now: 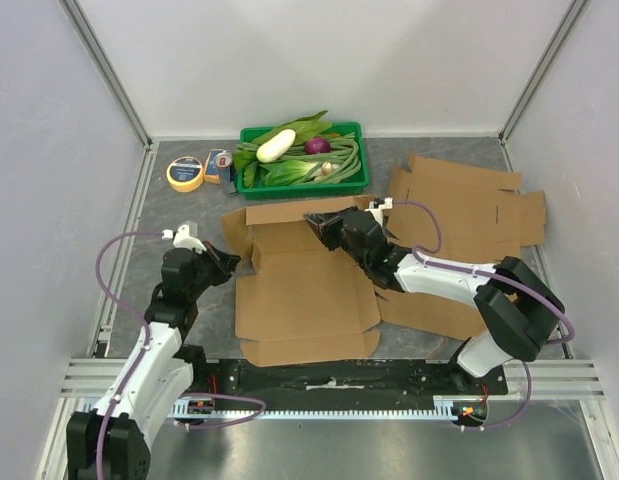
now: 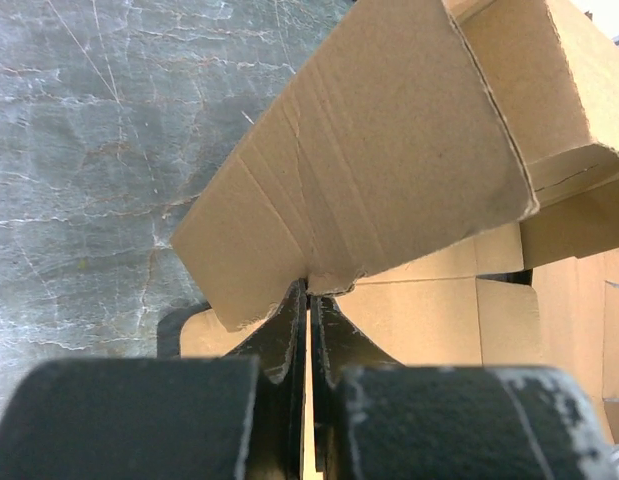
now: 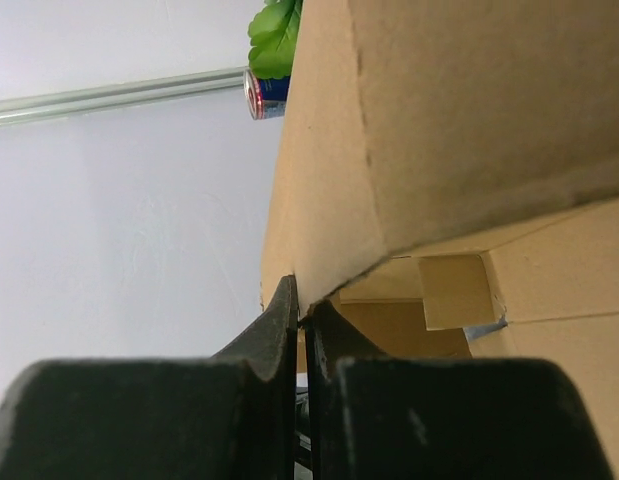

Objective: Fold the paper box

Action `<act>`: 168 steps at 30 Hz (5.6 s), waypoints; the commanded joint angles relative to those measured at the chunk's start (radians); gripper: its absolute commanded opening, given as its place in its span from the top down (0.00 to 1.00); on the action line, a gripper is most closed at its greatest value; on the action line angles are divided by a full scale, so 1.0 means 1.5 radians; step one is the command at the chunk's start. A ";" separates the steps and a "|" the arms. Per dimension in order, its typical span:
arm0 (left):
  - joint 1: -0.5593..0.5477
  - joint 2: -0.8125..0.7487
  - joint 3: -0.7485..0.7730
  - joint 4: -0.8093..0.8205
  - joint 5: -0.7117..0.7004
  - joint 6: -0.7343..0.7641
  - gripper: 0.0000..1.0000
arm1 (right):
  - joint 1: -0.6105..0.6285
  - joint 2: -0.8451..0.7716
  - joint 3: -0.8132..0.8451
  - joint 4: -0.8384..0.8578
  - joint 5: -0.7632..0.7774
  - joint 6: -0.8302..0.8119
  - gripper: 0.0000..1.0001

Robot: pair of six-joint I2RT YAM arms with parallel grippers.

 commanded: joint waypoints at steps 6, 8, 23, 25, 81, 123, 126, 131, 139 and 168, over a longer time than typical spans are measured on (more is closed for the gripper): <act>-0.045 -0.059 -0.062 0.082 0.015 -0.078 0.98 | 0.021 -0.033 -0.088 -0.004 0.019 -0.098 0.95; -0.064 -0.079 -0.073 0.084 0.010 -0.091 0.98 | 0.026 -0.037 -0.089 -0.005 0.034 -0.106 0.94; -0.122 -0.156 0.047 -0.145 -0.001 -0.113 0.54 | 0.033 -0.052 -0.110 0.002 0.051 -0.097 0.94; -0.121 -0.159 0.099 -0.214 -0.022 -0.096 0.57 | 0.033 -0.049 -0.111 0.008 0.047 -0.094 0.94; -0.064 0.167 0.120 0.017 -0.077 0.013 0.58 | 0.019 -0.048 -0.081 0.028 0.007 -0.080 0.94; -0.276 0.229 0.030 0.351 -0.336 0.217 0.80 | 0.020 -0.005 -0.045 0.038 -0.030 -0.050 0.95; -0.280 0.223 0.016 0.371 -0.346 0.214 0.76 | 0.019 -0.002 -0.042 0.043 -0.025 -0.047 0.95; -0.280 0.231 0.030 0.365 -0.377 0.224 0.44 | 0.019 -0.003 -0.040 0.046 -0.029 -0.044 0.95; -0.295 0.328 0.081 0.354 -0.465 0.209 0.72 | 0.020 -0.002 -0.040 0.046 -0.029 -0.036 0.96; -0.396 0.286 0.061 0.313 -0.502 0.125 0.17 | 0.033 0.004 -0.042 0.120 0.023 -0.010 1.00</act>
